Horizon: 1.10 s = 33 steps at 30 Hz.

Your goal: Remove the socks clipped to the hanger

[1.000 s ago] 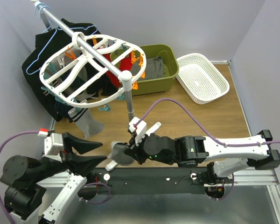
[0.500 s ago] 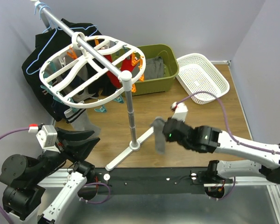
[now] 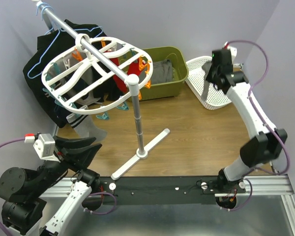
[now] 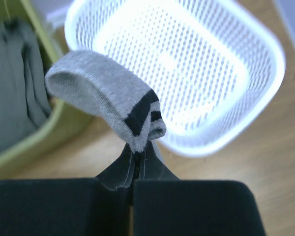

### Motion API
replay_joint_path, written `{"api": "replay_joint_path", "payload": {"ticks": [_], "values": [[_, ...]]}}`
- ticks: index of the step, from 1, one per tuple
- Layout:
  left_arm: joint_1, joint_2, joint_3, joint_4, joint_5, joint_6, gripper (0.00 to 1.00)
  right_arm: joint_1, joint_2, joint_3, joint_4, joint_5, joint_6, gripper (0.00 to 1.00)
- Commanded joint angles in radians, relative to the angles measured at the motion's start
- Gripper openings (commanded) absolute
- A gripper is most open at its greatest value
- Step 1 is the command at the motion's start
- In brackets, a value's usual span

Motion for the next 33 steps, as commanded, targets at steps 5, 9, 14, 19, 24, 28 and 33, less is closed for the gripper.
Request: {"api": "replay_joint_path", "payload": {"ticks": [5, 9, 14, 19, 24, 28, 33], "values": [[-0.003, -0.024, 0.060, 0.002, -0.101, -0.031, 0.45, -0.157, 0.339, 0.410, -0.037, 0.059, -0.227, 0.01], [-0.003, 0.005, 0.130, -0.044, -0.193, -0.019, 0.43, -0.187, 0.500, 0.507, -0.126, 0.062, -0.234, 0.10], [-0.003, 0.068, 0.213, -0.202, -0.505, -0.033, 0.42, -0.187, 0.543, 0.467, -0.164, -0.021, -0.192, 0.59], [-0.005, 0.105, 0.253, -0.254, -0.630, -0.057, 0.42, -0.186, 0.458, 0.407, -0.177, -0.056, -0.158, 0.81], [-0.005, 0.105, 0.210, -0.256, -0.743, -0.117, 0.43, -0.163, 0.330, 0.343, -0.227, -0.150, -0.134, 0.83], [-0.010, 0.108, 0.135, -0.255, -0.767, -0.162, 0.44, -0.071, 0.168, 0.212, -0.227, -0.208, -0.119, 0.83], [-0.013, 0.053, 0.004, -0.189, -0.713, -0.192, 0.61, 0.091, -0.062, 0.059, -0.232, -0.283, -0.066, 0.82]]}}
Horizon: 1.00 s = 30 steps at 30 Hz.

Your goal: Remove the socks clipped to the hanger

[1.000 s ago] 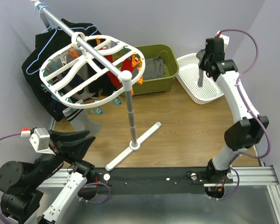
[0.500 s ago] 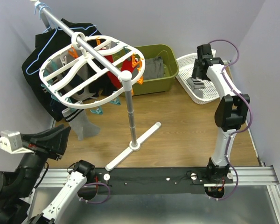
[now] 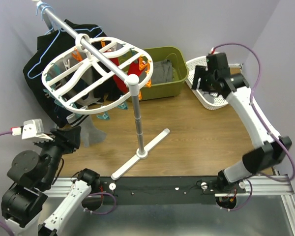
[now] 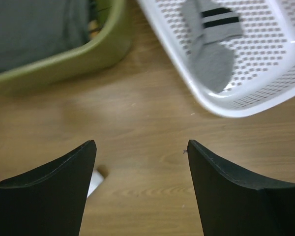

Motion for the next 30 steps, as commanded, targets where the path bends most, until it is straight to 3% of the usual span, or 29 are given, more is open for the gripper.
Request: {"api": "replay_joint_path", "payload": {"ticks": [1, 6, 8, 12, 14, 16, 21, 26, 29, 30], "values": [[-0.009, -0.048, -0.107, 0.057, -0.027, -0.060, 0.64, 0.139, -0.167, -0.140, -0.038, -0.126, 0.057, 0.82], [-0.026, -0.048, -0.175, 0.108, -0.049, -0.075, 0.65, 0.282, -0.303, -0.240, -0.075, -0.223, 0.103, 0.81], [-0.032, -0.042, -0.176, 0.123, -0.047, -0.074, 0.56, 0.303, -0.385, -0.266, -0.098, -0.234, 0.115, 0.81], [-0.037, -0.045, -0.191, 0.135, -0.033, -0.075, 0.31, 0.313, -0.494, -0.323, -0.136, -0.436, 0.106, 0.78], [-0.040, -0.048, -0.196, 0.146, -0.012, -0.077, 0.27, 0.326, -0.547, -0.332, -0.109, -0.520, 0.104, 0.77], [-0.041, -0.047, -0.193, 0.149, -0.009, -0.074, 0.09, 0.348, -0.581, -0.353, -0.066, -0.623, 0.115, 0.77], [-0.045, -0.047, -0.178, 0.168, 0.040, -0.077, 0.00, 0.401, -0.603, -0.362, 0.000, -0.728, 0.132, 0.77], [-0.046, -0.051, -0.147, 0.218, 0.186, -0.051, 0.00, 0.564, -0.566, -0.387, 0.118, -0.682, 0.195, 0.77], [-0.046, -0.045, -0.118, 0.221, 0.243, -0.045, 0.00, 0.806, -0.492, -0.349, 0.135, -0.483, 0.226, 0.77], [-0.046, -0.042, -0.112, 0.217, 0.253, -0.042, 0.00, 0.937, -0.477, -0.312, 0.135, -0.352, 0.232, 0.77]]}}
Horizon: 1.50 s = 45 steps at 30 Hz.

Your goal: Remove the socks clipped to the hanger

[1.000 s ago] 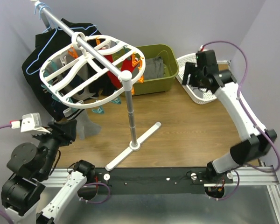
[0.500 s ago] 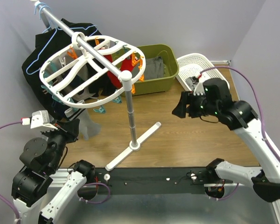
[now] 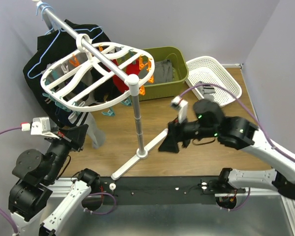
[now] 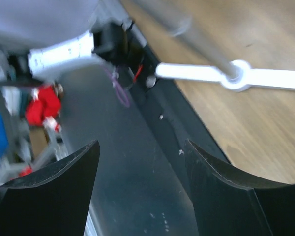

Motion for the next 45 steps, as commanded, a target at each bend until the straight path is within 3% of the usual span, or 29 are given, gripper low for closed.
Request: {"api": "replay_joint_path", "payload": {"ticks": [1, 6, 10, 18, 31, 34, 35, 38, 39, 41, 42, 44, 45], "values": [[-0.008, 0.000, 0.059, 0.041, 0.136, 0.022, 0.00, 0.361, 0.092, 0.070, 0.084, 0.316, 0.067, 0.77], [-0.008, 0.026, 0.105, 0.003, 0.240, 0.010, 0.00, 0.604, 0.215, 0.137, 0.203, 0.535, 0.058, 0.78], [-0.009, 0.052, 0.128, -0.051, 0.312, 0.015, 0.00, 0.723, 0.377, 0.226, 0.288, 0.712, -0.020, 0.81], [-0.009, 0.022, 0.111, -0.028, 0.357, -0.010, 0.00, 0.749, 0.572, 0.353, 0.432, 1.045, -0.062, 0.84], [-0.009, 0.025, 0.120, -0.037, 0.356, -0.033, 0.00, 0.749, 0.701, 0.416, 0.570, 1.200, -0.189, 0.82], [-0.008, 0.019, 0.117, -0.037, 0.357, -0.034, 0.00, 0.749, 0.737, 0.461, 0.558, 1.237, -0.200, 0.69], [-0.009, 0.020, 0.117, -0.039, 0.359, -0.034, 0.00, 0.749, 0.741, 0.473, 0.552, 1.238, -0.200, 0.56], [-0.009, 0.014, 0.123, -0.034, 0.365, -0.028, 0.00, 0.749, 0.746, 0.459, 0.574, 1.235, -0.205, 0.32], [-0.009, 0.014, 0.125, -0.033, 0.360, -0.027, 0.00, 0.749, 0.746, 0.449, 0.576, 1.234, -0.205, 0.18], [-0.009, 0.022, 0.151, -0.056, 0.322, -0.027, 0.00, 0.751, 0.740, 0.441, 0.579, 1.237, -0.201, 0.11], [-0.009, 0.025, 0.165, -0.071, 0.266, -0.028, 0.04, 0.749, 0.740, 0.436, 0.581, 1.237, -0.200, 0.03], [-0.011, 0.043, 0.221, -0.118, 0.189, -0.034, 0.15, 0.749, 0.732, 0.424, 0.578, 1.240, -0.197, 0.01], [-0.011, 0.051, 0.243, -0.128, 0.103, -0.036, 0.26, 0.751, 0.729, 0.419, 0.576, 1.241, -0.195, 0.01]]}}
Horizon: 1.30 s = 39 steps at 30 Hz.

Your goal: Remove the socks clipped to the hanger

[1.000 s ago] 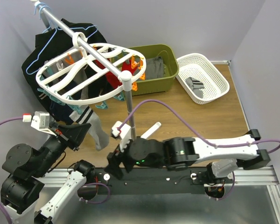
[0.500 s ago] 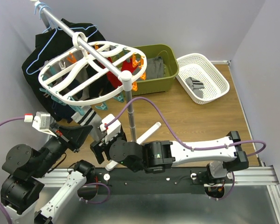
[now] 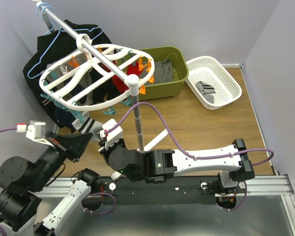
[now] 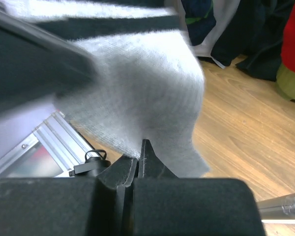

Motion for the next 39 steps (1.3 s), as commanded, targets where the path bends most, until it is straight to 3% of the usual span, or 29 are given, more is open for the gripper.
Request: {"api": "replay_joint_path", "payload": {"ticks": [1, 2, 3, 4, 7, 14, 17, 27, 39], "values": [[-0.005, 0.023, 0.135, -0.058, -0.231, 0.000, 0.31, 0.006, -0.008, -0.028, 0.021, 0.048, 0.006, 0.01], [-0.005, 0.028, 0.149, -0.050, -0.257, -0.002, 0.36, 0.006, -0.011, -0.032, 0.020, 0.045, 0.008, 0.01], [-0.005, 0.030, 0.161, -0.039, -0.301, -0.003, 0.51, 0.006, -0.020, -0.038, 0.023, 0.042, 0.008, 0.01], [-0.008, 0.040, 0.176, -0.018, -0.320, -0.008, 0.57, 0.006, -0.025, -0.046, 0.024, 0.033, 0.011, 0.01], [-0.015, 0.092, 0.199, -0.009, -0.355, -0.048, 0.66, 0.006, -0.039, -0.061, 0.037, 0.015, 0.009, 0.01], [-0.017, 0.162, 0.184, -0.021, -0.335, -0.072, 0.65, 0.006, -0.048, -0.066, 0.041, -0.016, 0.014, 0.01], [-0.017, 0.128, 0.143, 0.059, -0.314, -0.079, 0.59, 0.006, -0.051, -0.072, 0.046, -0.025, 0.014, 0.01], [-0.018, 0.154, 0.135, 0.094, -0.322, -0.066, 0.48, 0.006, -0.073, -0.089, 0.047, -0.027, 0.015, 0.01], [-0.017, 0.175, 0.123, 0.133, -0.308, -0.045, 0.48, 0.006, -0.079, -0.091, 0.048, -0.042, 0.011, 0.01]]}}
